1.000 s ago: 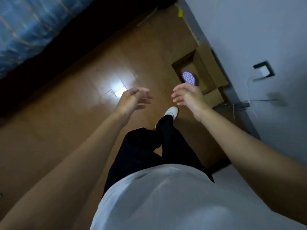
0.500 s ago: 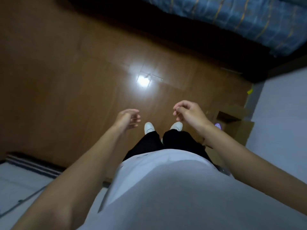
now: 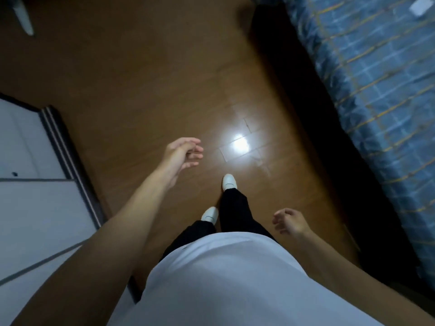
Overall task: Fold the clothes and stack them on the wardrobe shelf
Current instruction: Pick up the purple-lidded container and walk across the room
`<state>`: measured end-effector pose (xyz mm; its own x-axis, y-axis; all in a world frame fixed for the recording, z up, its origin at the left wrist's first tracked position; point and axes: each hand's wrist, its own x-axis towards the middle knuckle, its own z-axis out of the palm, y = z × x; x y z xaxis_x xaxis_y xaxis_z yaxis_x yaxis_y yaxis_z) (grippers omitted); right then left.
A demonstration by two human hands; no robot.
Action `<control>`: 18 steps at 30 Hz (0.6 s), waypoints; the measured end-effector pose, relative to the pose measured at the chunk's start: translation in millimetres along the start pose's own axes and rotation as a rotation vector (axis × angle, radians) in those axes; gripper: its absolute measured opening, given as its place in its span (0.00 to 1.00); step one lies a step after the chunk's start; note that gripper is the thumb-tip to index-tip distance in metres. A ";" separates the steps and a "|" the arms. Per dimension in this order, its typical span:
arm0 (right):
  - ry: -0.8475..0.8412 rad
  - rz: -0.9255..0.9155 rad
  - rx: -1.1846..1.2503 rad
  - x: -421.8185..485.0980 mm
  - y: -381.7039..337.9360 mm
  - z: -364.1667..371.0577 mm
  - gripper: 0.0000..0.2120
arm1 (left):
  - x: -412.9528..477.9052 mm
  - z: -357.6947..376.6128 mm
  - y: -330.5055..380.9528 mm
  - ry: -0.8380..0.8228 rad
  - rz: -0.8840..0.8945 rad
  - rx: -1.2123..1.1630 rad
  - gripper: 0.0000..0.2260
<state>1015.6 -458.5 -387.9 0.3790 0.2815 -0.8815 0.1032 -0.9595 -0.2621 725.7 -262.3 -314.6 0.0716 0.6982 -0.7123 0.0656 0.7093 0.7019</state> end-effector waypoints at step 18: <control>-0.409 -0.562 -0.146 29.4 -458.0 141.3 0.07 | 38.5 -124.6 -74.3 0.307 -0.657 -0.085 0.12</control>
<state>849.6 -9.5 -349.3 -0.1402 0.6873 -0.7127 0.3152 -0.6514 -0.6901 599.6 -276.0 -394.8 -0.2392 0.1131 -0.9644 -0.0798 0.9875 0.1356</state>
